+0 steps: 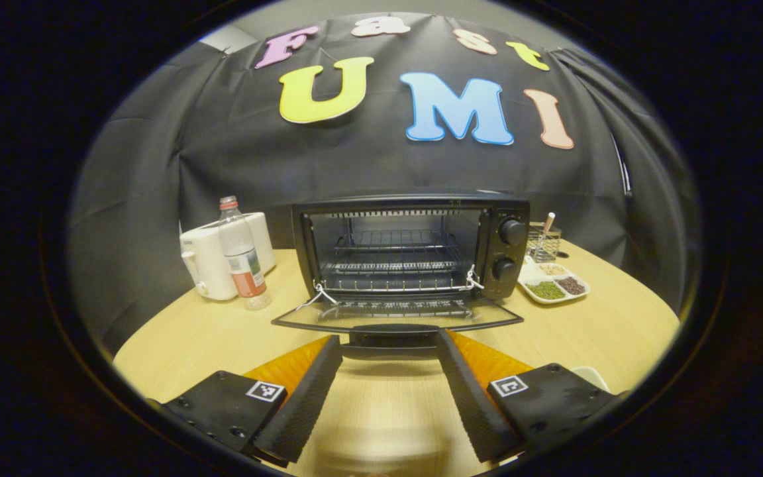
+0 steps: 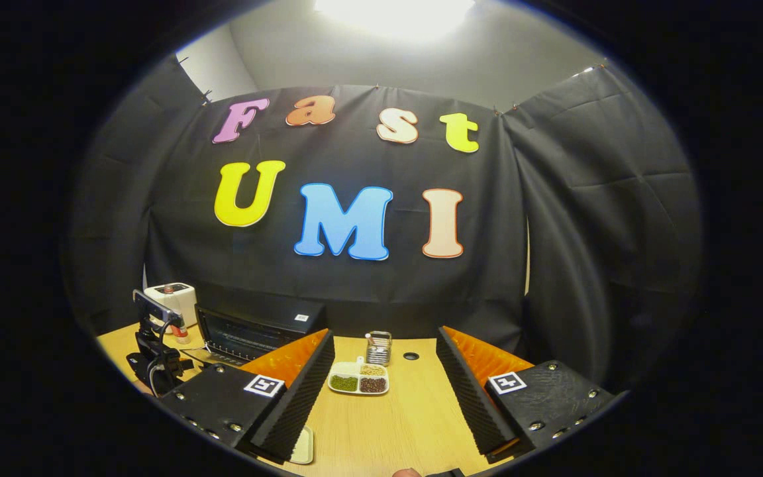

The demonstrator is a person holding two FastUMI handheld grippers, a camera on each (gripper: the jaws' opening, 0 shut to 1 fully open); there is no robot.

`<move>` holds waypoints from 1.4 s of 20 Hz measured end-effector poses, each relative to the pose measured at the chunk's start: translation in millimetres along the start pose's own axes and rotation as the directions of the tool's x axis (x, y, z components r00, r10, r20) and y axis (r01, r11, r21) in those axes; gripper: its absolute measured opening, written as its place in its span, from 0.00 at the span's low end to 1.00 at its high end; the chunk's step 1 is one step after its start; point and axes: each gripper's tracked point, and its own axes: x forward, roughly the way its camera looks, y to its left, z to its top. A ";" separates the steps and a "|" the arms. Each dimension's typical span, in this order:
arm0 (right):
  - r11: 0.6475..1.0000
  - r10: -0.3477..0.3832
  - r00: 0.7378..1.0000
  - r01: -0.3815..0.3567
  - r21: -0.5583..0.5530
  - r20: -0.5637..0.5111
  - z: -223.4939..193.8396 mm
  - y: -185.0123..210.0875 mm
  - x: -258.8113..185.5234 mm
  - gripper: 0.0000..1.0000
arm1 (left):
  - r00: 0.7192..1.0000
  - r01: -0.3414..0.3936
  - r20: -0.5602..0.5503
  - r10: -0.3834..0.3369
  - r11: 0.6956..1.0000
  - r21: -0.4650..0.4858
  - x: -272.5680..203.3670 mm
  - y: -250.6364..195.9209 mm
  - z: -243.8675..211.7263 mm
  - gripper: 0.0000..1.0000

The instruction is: Open the electric oven with the left hand, put the food in, and close the electric oven.

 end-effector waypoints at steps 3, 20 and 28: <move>0.999 0.049 0.999 -0.049 0.007 0.005 -1.7 3.5 -4.9 0.96 | 0.999 -0.021 0.031 0.021 1.000 -0.009 -20.1 2.7 12.4 1.00; 0.885 0.458 0.769 -0.349 0.307 -0.446 -139.8 64.9 7.1 0.97 | 0.926 -0.076 0.370 0.076 0.997 -0.015 -234.7 15.3 171.9 1.00; 0.865 0.502 0.497 -0.281 0.416 -0.708 -221.5 95.4 0.7 0.93 | 0.905 -0.079 0.417 0.083 0.996 -0.027 -264.4 35.0 190.6 1.00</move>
